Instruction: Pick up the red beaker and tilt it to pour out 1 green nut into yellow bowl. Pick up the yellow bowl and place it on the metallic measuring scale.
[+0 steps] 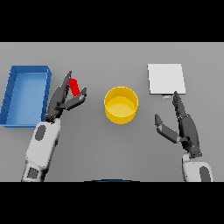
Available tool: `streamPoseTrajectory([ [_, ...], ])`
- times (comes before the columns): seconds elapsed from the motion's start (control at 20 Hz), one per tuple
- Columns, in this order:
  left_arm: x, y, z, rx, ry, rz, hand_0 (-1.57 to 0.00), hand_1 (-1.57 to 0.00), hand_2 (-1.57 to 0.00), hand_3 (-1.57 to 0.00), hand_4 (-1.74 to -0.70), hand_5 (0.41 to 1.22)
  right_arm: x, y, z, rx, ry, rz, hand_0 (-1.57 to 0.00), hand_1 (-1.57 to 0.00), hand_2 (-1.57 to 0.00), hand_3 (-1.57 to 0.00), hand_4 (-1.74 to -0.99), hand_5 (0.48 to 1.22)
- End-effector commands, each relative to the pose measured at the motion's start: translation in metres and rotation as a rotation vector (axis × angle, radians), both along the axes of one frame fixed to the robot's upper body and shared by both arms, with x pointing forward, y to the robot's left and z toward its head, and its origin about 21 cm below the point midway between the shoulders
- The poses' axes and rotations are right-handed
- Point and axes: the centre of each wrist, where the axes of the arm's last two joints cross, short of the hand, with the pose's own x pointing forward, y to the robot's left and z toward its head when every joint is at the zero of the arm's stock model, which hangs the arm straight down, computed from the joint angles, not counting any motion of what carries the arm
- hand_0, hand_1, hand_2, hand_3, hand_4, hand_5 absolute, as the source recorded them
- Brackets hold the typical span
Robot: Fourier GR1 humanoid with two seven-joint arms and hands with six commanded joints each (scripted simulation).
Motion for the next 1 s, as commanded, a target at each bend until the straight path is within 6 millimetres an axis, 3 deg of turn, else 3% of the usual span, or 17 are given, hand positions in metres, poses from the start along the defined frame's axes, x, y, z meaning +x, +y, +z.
streamPoseTrajectory([
  [0.0, 0.005, 0.001, 0.003, 0.002, -0.003, 0.003, 0.00, 0.00, 0.00, 0.00, -1.32, 0.711, -0.001, 0.001, 0.000, -0.003, -0.020, 0.006, 0.00, 0.00, 0.00, 0.00, -1.333, 0.687],
  [0.3, 0.022, -0.004, 0.004, 0.005, 0.005, -0.014, 0.00, 0.00, 0.00, 0.00, -1.32, 0.710, 0.002, 0.002, 0.005, -0.001, -0.019, -0.015, 0.00, 0.00, 0.00, 0.00, -1.315, 0.682],
  [0.5, 0.025, -0.010, -0.003, -0.024, -0.030, -0.028, 0.00, 0.00, -0.03, 0.00, -1.39, 0.752, -0.004, 0.001, 0.003, -0.003, -0.023, -0.013, 0.00, 0.00, 0.00, 0.00, -1.295, 0.683],
  [0.55, 0.028, -0.012, -0.003, -0.033, -0.028, -0.017, -0.08, -0.08, -0.12, -0.08, -1.42, 0.770, -0.001, -0.001, 0.003, -0.011, -0.018, -0.013, 0.00, 0.00, 0.00, 0.00, -1.291, 0.684],
  [0.6, 0.028, -0.016, -0.004, -0.053, -0.012, -0.004, -0.25, -0.28, -0.31, -0.22, -1.44, 0.795, 0.000, 0.000, 0.003, -0.009, -0.018, -0.012, 0.00, 0.00, 0.00, 0.00, -1.289, 0.684],
  [0.65, 0.031, -0.017, -0.002, -0.057, -0.008, 0.011, -0.46, -0.48, -0.50, -0.49, -1.44, 0.881, 0.002, -0.001, 0.006, -0.011, -0.032, -0.013, 0.00, 0.00, 0.00, 0.00, -1.286, 0.685],
  [0.75, 0.032, -0.022, -0.004, -0.014, -0.020, 0.045, -0.86, -0.87, -0.89, -0.88, -1.44, 1.003, 0.002, -0.001, 0.005, -0.011, -0.021, -0.010, 0.00, 0.00, 0.00, 0.00, -1.283, 0.683],
  [0.95, 0.032, -0.027, -0.010, -0.011, -0.077, 0.035, -1.28, -1.29, -1.29, -1.29, -1.45, 1.132, -0.001, 0.003, 0.003, -0.001, -0.037, 0.000, 0.00, 0.00, 0.00, 0.00, -1.293, 0.682],
])
